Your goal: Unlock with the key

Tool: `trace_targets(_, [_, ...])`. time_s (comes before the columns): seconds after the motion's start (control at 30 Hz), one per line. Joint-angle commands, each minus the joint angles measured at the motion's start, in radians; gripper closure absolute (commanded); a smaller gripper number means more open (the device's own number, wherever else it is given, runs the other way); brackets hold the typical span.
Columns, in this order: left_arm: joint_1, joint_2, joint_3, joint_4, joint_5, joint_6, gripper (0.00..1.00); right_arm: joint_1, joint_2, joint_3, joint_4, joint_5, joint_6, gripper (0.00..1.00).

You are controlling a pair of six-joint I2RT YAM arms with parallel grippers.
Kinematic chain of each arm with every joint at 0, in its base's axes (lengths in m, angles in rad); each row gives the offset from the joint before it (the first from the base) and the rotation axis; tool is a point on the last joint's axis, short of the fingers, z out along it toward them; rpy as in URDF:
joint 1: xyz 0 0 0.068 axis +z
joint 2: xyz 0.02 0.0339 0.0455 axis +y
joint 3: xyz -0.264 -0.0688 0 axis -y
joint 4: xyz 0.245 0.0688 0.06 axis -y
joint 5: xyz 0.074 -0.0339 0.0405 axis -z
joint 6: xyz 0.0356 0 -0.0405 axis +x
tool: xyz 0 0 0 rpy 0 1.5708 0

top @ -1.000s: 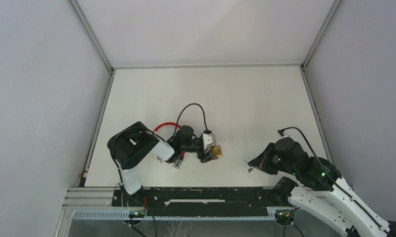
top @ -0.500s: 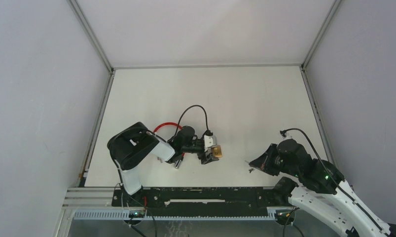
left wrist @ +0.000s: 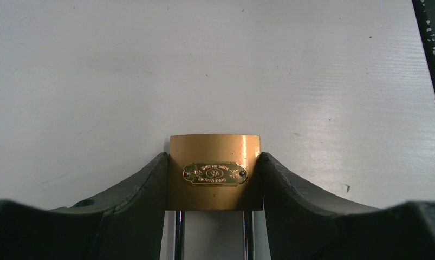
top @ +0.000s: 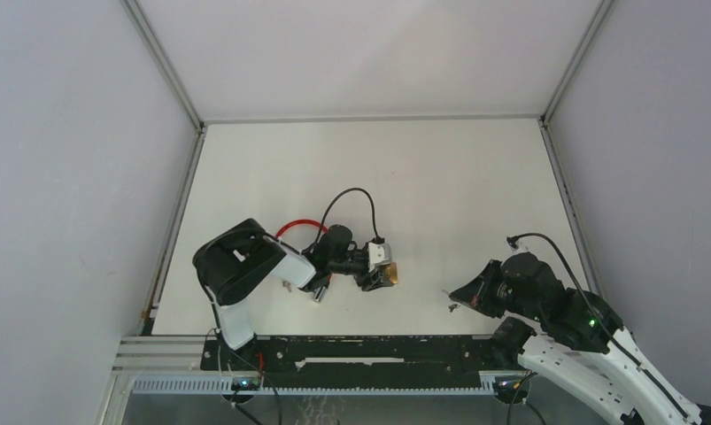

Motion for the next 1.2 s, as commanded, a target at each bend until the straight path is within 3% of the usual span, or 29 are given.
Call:
trace_targets(0.0, [-0.010, -0.029, -0.023, -0.187, -0.051, 0.031, 0.62, -0.006, -0.009, 0.007, 0.022, -0.006, 0.013, 1.00])
trace_targets(0.23, [-0.025, -0.227, -0.001, -0.332, -0.029, 0.050, 0.83, -0.004, -0.009, 0.007, 0.052, -0.006, -0.006, 1.00])
trace_targets(0.5, [-0.034, -0.459, 0.086, -0.633, 0.002, 0.106, 1.00, -0.006, 0.004, 0.006, 0.103, -0.043, -0.040, 1.00])
trace_targets(0.87, [-0.034, -0.682, 0.221, -0.913, 0.052, 0.135, 1.00, -0.006, 0.027, 0.008, 0.228, -0.184, -0.036, 1.00])
trace_targets(1.17, [-0.035, -0.779, 0.334, -1.086, 0.252, 0.203, 1.00, -0.005, 0.056, 0.033, 0.345, -0.335, 0.022, 1.00])
